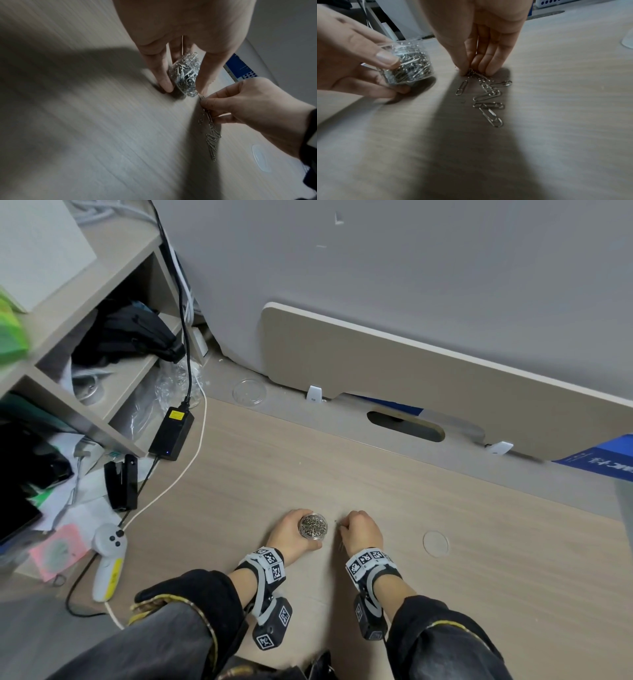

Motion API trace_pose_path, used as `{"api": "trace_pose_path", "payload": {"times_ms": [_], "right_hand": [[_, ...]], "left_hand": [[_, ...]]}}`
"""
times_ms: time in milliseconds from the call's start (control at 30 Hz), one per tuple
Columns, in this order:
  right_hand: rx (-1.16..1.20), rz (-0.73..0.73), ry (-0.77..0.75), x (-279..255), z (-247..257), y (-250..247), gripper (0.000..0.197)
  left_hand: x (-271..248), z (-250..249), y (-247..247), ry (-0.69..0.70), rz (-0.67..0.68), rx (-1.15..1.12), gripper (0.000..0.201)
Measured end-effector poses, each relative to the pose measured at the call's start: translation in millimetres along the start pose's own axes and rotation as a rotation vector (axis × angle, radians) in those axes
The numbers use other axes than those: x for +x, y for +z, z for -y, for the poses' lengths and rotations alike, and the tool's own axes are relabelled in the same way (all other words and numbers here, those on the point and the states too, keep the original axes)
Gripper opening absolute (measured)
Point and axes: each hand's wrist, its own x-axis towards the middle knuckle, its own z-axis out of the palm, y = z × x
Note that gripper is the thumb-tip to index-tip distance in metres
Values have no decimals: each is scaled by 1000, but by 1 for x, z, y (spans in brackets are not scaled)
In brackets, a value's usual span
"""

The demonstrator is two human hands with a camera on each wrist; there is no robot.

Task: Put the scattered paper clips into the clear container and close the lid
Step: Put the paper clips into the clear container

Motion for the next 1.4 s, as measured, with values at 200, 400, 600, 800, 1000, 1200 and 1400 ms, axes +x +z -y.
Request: {"api": "trace_pose_path", "payload": {"times_ms": [200, 400, 600, 800, 1000, 1200, 1400], "right_hand": [[8, 61, 99, 3, 6, -6, 19], [-40, 106, 73, 3, 6, -4, 17], [411, 109, 88, 8, -16, -19, 17], [432, 157, -98, -2, -8, -45, 20], [131, 157, -200, -11, -4, -48, 3], [325, 19, -166, -12, -20, -52, 0], [-46, 151, -59, -17, -50, -37, 35]], "left_hand": [[0, 0, 1, -11, 0, 10, 89], [-3, 0, 1, -16, -1, 26, 88], [-6, -3, 3, -23, 8, 21, 91], [-10, -33, 23, 49, 45, 40, 76], [-12, -44, 37, 98, 81, 32, 68], [-9, -35, 40, 59, 51, 39, 79], [-5, -33, 31, 58, -68, 64, 71]]}}
